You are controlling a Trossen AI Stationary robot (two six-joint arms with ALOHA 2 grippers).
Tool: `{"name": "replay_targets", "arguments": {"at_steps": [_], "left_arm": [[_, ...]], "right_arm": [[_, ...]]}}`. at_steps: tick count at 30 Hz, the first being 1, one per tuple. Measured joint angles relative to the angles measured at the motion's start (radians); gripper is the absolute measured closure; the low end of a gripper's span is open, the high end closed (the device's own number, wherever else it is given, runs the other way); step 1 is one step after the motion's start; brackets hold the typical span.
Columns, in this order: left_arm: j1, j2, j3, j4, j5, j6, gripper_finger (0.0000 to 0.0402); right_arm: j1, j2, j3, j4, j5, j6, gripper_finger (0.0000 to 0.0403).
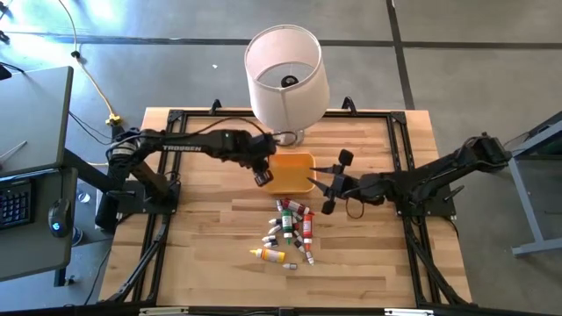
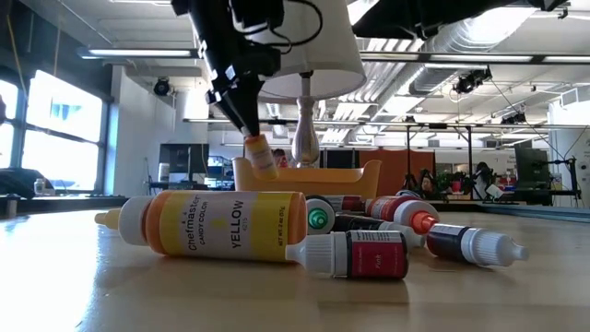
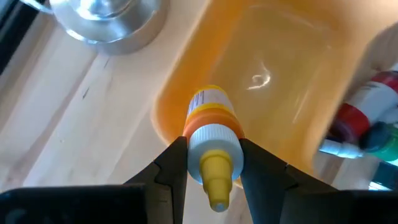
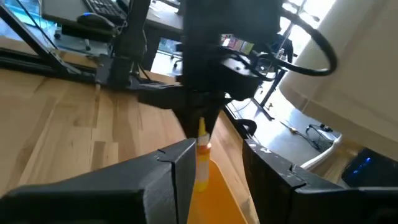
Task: Pick & Place food coloring
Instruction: Put the yellow food coloring bottle into the yellow bin
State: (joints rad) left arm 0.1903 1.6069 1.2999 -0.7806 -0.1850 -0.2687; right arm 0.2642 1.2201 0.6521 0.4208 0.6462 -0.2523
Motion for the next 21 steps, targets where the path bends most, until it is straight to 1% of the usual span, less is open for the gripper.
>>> {"name": "replay_targets", "arguments": {"at_steps": [7, 15, 21], "left_arm": [[0.059, 0.022, 0.000, 0.001, -0.002, 0.024, 0.0289], [0.065, 0.088, 0.000, 0.034, -0.002, 0.108, 0.0289], [0.065, 0.098, 0.000, 0.038, -0.013, 0.115, 0.0286]], "right_arm": [[0.000, 0.001, 0.000, -0.061, -0.003, 0.016, 0.0279], [0.000, 0.001, 0.000, -0.096, -0.003, 0.073, 0.0279], [0.000, 0.001, 0.000, -0.107, -0.009, 0.095, 0.0279]]}}
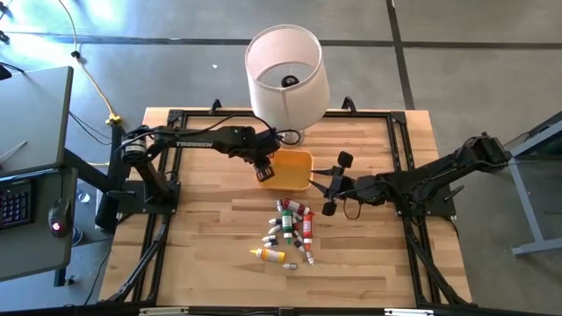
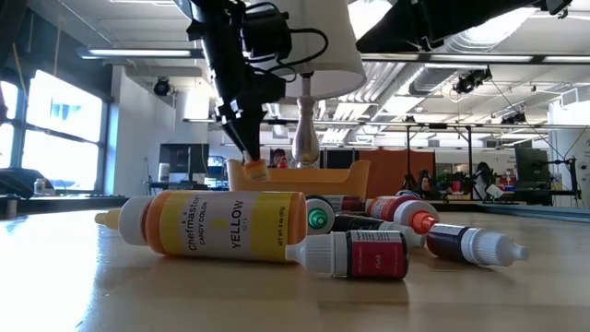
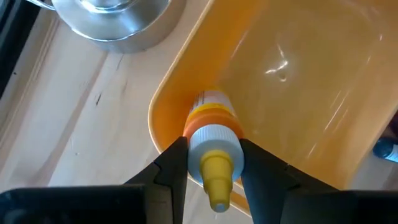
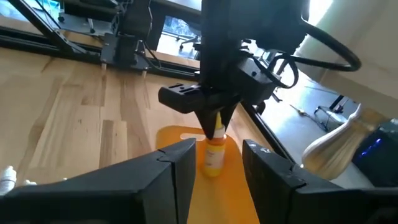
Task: Pick & Place food coloring
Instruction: Put the yellow food coloring bottle into the yellow bin
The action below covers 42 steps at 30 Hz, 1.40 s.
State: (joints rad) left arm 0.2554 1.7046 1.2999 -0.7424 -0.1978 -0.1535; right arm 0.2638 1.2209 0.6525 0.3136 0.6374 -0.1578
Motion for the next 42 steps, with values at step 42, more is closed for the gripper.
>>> {"name": "replay_targets", "arguments": {"at_steps": [42], "left_arm": [[-0.481, -0.088, 0.229, -0.549, -0.050, -0.225, 0.0237]], "right_arm": [[0.001, 0.040, 0.000, -0.083, -0.289, 0.184, 0.0279]]}}
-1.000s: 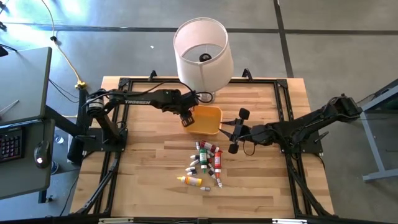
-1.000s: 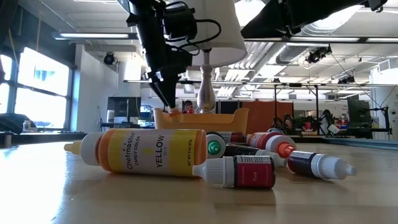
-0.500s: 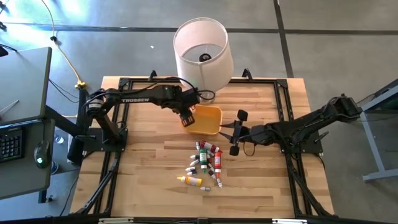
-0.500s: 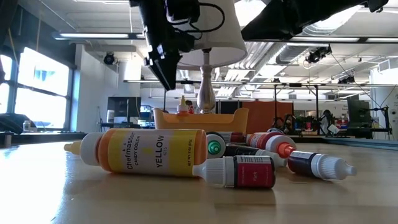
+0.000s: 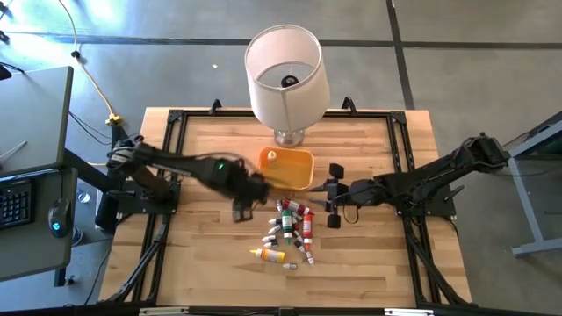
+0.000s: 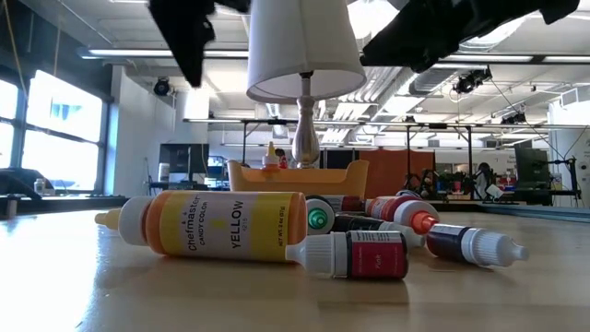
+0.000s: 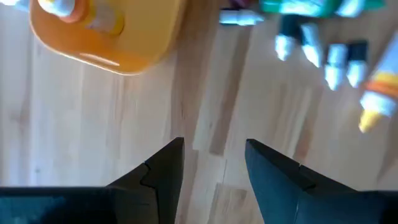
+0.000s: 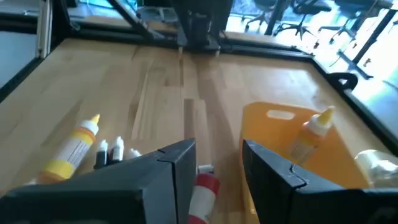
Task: Pick & Place food coloring
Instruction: Put the yellow food coloring bottle into the yellow bin
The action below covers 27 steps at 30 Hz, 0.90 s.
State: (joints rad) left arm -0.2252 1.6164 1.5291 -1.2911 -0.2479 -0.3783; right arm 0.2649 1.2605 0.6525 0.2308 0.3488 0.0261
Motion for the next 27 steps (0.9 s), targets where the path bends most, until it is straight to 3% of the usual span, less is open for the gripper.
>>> {"name": "replay_targets", "arguments": {"at_steps": [5, 11, 19, 27], "left_arm": [[-0.193, -0.088, -0.107, 0.131, -0.111, -0.013, 0.0237], [-0.371, -0.141, -0.421, 0.712, -0.134, 0.034, 0.0237], [-0.444, -0.140, -0.804, 1.429, -0.235, 0.036, 0.0237], [-0.470, -0.035, -1.039, 2.031, -0.254, 0.050, 0.0237]], "right_arm": [[-0.001, 0.078, 0.000, 0.056, 0.000, -0.005, 0.0279], [-0.003, 0.130, 0.000, 0.103, -0.002, -0.049, 0.0279], [-0.003, 0.125, 0.000, 0.230, -0.064, -0.008, 0.0279], [0.020, 0.125, 0.000, 0.340, -0.095, -0.072, 0.0279]]}}
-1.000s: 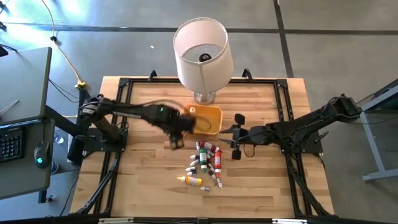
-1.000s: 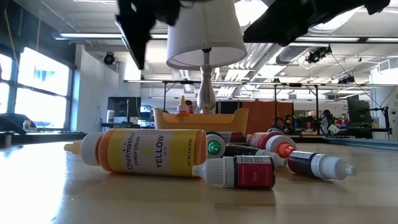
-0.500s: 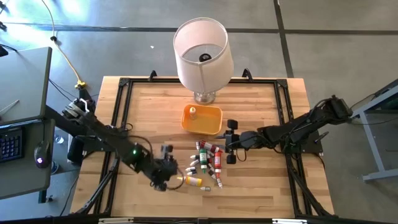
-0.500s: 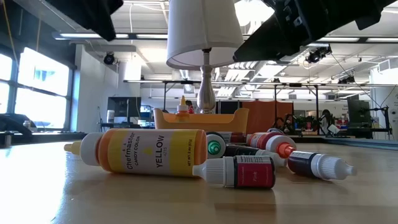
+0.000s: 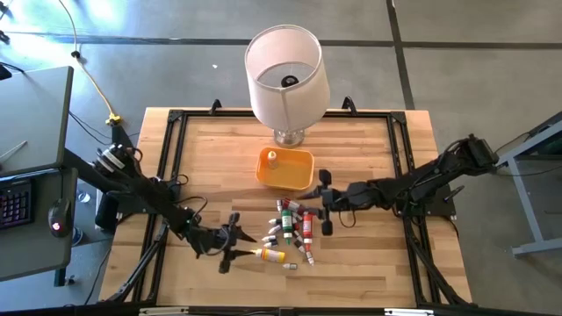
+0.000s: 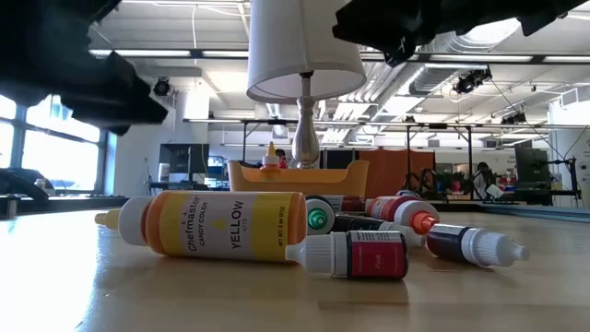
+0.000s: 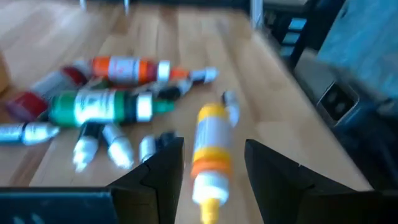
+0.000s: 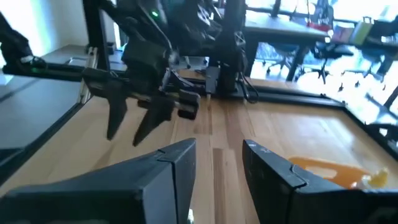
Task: Pick & Place food coloring
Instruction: Put the yellow food coloring bottle into the yellow bin
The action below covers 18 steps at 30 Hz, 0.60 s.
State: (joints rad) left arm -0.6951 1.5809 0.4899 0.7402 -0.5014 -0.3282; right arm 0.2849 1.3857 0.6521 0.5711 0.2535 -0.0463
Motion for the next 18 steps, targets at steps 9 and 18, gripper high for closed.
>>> {"name": "replay_targets", "arguments": {"at_steps": [9, 18], "left_arm": [[0.001, 0.185, 0.057, 0.100, -0.038, 0.014, 0.0237], [0.001, 0.259, 0.076, 0.088, -0.069, -0.039, 0.0237]], "right_arm": [[0.012, 0.000, 0.000, 0.027, 0.001, -0.116, 0.0279], [0.009, 0.000, 0.000, 0.040, 0.001, -0.123, 0.0279]]}}
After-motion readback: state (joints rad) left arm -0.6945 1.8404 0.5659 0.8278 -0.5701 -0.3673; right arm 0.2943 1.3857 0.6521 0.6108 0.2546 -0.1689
